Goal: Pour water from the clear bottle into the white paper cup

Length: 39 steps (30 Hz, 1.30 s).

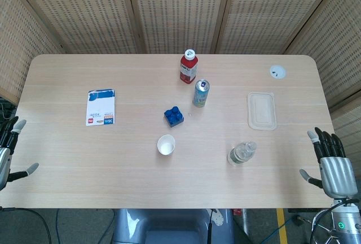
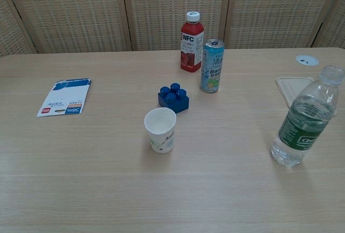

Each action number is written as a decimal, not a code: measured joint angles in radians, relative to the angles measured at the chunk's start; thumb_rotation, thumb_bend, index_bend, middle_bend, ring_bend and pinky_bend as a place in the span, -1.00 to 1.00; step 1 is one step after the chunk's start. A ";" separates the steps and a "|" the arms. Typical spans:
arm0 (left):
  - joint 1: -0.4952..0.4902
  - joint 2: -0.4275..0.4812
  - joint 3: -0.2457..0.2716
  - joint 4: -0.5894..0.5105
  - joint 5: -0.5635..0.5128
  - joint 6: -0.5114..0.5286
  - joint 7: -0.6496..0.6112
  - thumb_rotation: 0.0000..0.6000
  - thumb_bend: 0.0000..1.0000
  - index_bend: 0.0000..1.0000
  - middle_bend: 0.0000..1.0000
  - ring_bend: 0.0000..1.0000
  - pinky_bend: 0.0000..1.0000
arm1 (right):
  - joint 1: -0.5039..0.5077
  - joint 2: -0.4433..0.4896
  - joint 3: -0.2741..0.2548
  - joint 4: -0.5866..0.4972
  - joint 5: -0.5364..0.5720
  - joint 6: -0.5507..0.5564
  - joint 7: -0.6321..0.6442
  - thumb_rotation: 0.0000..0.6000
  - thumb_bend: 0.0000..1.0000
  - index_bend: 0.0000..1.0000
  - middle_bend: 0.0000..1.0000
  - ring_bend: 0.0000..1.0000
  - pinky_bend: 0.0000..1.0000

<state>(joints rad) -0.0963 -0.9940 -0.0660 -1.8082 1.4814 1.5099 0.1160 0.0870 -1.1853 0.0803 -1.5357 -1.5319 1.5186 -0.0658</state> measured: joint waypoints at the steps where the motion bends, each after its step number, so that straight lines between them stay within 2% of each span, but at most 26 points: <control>1: 0.000 0.000 -0.001 0.000 0.000 0.001 -0.002 1.00 -0.86 -1.00 -1.00 -1.00 -1.00 | 0.001 0.001 -0.002 0.000 -0.001 -0.003 0.005 1.00 -1.00 -1.00 -1.00 -1.00 -1.00; 7: -0.001 0.001 -0.003 0.006 -0.005 -0.003 -0.010 1.00 -0.86 -1.00 -1.00 -1.00 -1.00 | 0.018 0.007 -0.012 0.003 -0.004 -0.051 0.078 1.00 -1.00 -1.00 -1.00 -1.00 -1.00; 13: -0.004 0.004 -0.008 0.006 -0.013 -0.008 -0.021 1.00 -0.86 -1.00 -1.00 -1.00 -1.00 | 0.058 -0.010 -0.021 0.070 -0.025 -0.112 0.232 1.00 -1.00 -1.00 -1.00 -1.00 -1.00; 20: -0.012 -0.003 -0.011 0.006 -0.020 -0.019 -0.008 1.00 -0.86 -1.00 -1.00 -1.00 -1.00 | 0.128 -0.070 -0.064 0.236 -0.119 -0.164 0.604 1.00 -1.00 -1.00 -1.00 -1.00 -1.00; 24: -0.015 -0.007 -0.010 0.006 -0.019 -0.023 0.002 1.00 -0.86 -1.00 -1.00 -1.00 -1.00 | 0.192 -0.146 -0.100 0.396 -0.205 -0.180 0.825 1.00 -1.00 -1.00 -1.00 -1.00 -1.00; 27: -0.016 -0.008 -0.012 0.007 -0.025 -0.025 0.003 1.00 -0.86 -1.00 -1.00 -1.00 -1.00 | 0.247 -0.200 -0.124 0.464 -0.255 -0.196 0.919 1.00 -1.00 -1.00 -1.00 -1.00 -1.00; 32: -0.019 -0.010 -0.017 0.010 -0.032 -0.026 -0.006 1.00 -0.86 -1.00 -1.00 -1.00 -1.00 | 0.319 -0.238 -0.142 0.483 -0.278 -0.259 0.949 1.00 -1.00 -1.00 -1.00 -1.00 -1.00; 39: -0.023 -0.006 -0.026 0.016 -0.055 -0.038 -0.020 1.00 -0.86 -1.00 -1.00 -1.00 -1.00 | 0.377 -0.271 -0.136 0.465 -0.234 -0.348 0.976 1.00 -1.00 -1.00 -1.00 -1.00 -1.00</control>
<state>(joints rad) -0.1193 -0.9999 -0.0918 -1.7918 1.4262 1.4724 0.0964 0.4643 -1.4559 -0.0559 -1.0702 -1.7654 1.1702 0.9103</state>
